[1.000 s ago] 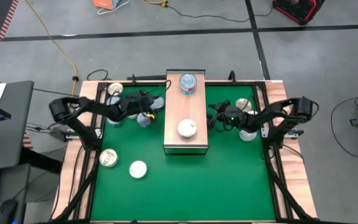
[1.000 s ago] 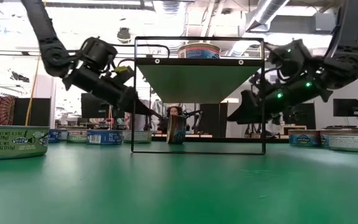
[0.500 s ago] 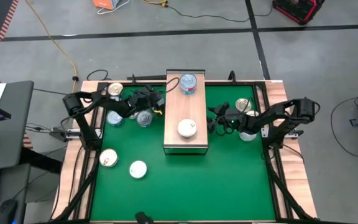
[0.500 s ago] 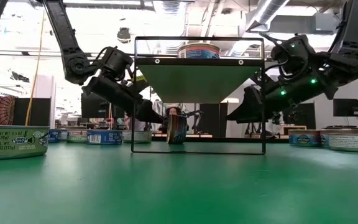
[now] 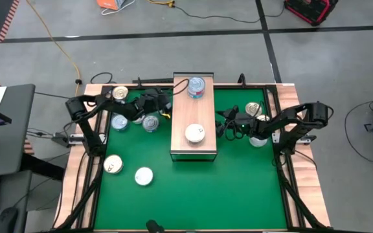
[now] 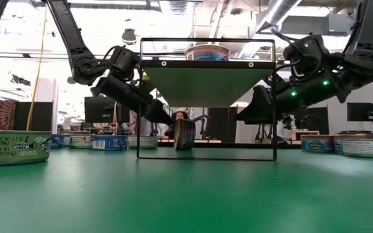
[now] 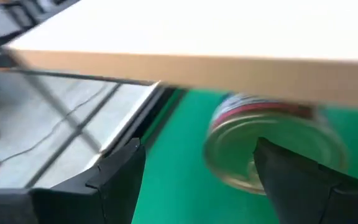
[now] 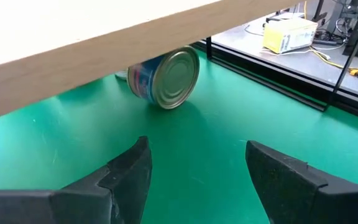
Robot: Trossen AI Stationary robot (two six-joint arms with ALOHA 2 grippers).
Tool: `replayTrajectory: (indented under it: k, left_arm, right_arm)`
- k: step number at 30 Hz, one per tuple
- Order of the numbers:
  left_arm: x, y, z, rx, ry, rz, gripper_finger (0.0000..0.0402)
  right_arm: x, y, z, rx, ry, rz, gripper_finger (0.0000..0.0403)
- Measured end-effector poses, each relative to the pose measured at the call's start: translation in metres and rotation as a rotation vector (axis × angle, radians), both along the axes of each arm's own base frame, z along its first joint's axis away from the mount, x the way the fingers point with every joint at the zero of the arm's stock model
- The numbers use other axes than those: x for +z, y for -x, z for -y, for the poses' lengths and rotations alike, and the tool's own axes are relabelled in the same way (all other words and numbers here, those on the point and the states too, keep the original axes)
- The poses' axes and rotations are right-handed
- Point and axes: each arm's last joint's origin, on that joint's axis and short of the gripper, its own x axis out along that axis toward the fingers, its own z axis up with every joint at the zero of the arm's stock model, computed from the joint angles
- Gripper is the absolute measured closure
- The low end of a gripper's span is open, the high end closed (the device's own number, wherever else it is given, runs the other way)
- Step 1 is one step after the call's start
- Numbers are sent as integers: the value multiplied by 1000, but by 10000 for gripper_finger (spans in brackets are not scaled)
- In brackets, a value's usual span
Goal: Stack canned seafood by type on shelf
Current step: Stack the blue tuna can on top of the blue tuna can on the shelf
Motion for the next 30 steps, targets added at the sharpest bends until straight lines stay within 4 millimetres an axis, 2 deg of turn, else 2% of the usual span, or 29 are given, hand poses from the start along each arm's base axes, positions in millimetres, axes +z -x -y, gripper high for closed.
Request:
replayTrajectory:
  k: [5, 19, 26, 30]
  left_arm:
    - [3, -10, 3, -70, 2, -65, 114]
    - [-9, -16, 31, -580, 187, -181, 114]
    - [-5, -16, 21, -303, 45, -241, 114]
    - [-2, -13, 10, -159, 6, -219, 114]
  right_arm:
    - [0, -1, -3, 10, -3, 3, 118]
    - [0, -1, -4, 19, -3, 0, 118]
    - [0, -1, -4, 20, -1, -2, 118]
    - [0, -1, -4, 20, -1, -3, 118]
